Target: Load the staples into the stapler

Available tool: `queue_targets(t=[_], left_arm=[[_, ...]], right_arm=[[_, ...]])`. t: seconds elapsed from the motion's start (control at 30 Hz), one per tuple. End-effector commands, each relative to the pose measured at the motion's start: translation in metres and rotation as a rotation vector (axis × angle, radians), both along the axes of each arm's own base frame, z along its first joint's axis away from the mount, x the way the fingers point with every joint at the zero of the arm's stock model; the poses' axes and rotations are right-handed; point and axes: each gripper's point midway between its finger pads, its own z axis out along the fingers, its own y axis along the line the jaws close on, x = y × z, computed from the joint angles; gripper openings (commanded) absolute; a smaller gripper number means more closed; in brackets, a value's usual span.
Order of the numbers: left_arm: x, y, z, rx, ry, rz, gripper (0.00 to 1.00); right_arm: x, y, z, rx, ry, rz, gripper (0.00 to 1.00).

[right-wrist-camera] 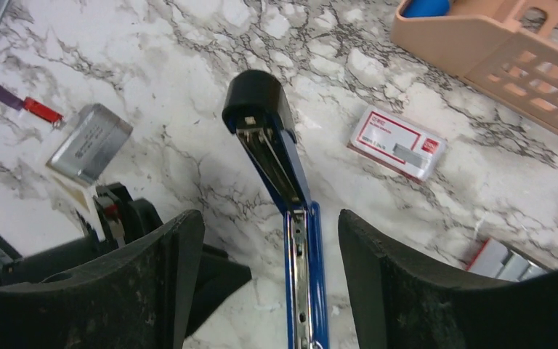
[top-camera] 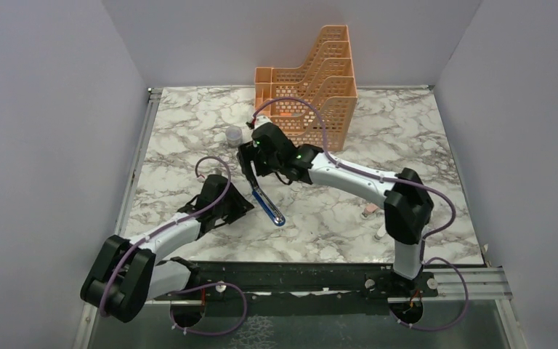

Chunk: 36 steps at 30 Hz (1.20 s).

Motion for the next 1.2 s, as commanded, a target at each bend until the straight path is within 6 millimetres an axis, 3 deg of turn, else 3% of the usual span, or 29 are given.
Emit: queue_targets(t=[0.0, 0.17, 0.33, 0.5, 0.53, 0.67, 0.77, 0.93, 1.07, 1.17], left_arm=[[-0.012, 0.03, 0.002, 0.164, 0.025, 0.011, 0.45], [0.003, 0.023, 0.052, 0.14, -0.153, -0.055, 0.53], [0.018, 0.016, 0.111, 0.18, -0.353, -0.168, 0.57], [0.031, 0.015, 0.156, 0.237, -0.508, -0.226, 0.69], [0.033, 0.015, 0.161, 0.239, -0.523, -0.231, 0.73], [0.035, 0.007, 0.167, 0.225, -0.535, -0.268, 0.8], [0.034, 0.001, 0.161, 0.202, -0.516, -0.293, 0.84], [0.03, -0.008, 0.157, 0.156, -0.515, -0.328, 0.9], [0.028, -0.014, 0.158, 0.127, -0.518, -0.356, 0.99], [0.027, -0.015, 0.153, 0.118, -0.497, -0.355, 0.98]], right_arm=[[-0.015, -0.028, 0.034, 0.061, -0.037, -0.047, 0.73], [-0.024, -0.1, 0.026, 0.003, -0.027, -0.211, 0.72], [-0.023, -0.203, 0.021, -0.051, 0.012, -0.533, 0.71], [-0.037, -0.297, 0.006, -0.155, 0.067, -0.822, 0.73], [-0.042, -0.314, -0.001, -0.188, 0.087, -0.879, 0.74], [-0.068, -0.368, -0.027, -0.279, 0.17, -1.147, 0.99], [-0.084, -0.384, -0.047, -0.274, 0.241, -1.257, 1.0], [-0.093, -0.386, -0.077, -0.245, 0.318, -1.284, 0.98], [-0.091, -0.383, -0.096, -0.217, 0.354, -1.268, 0.82], [-0.086, -0.383, -0.102, -0.188, 0.325, -1.261, 0.67]])
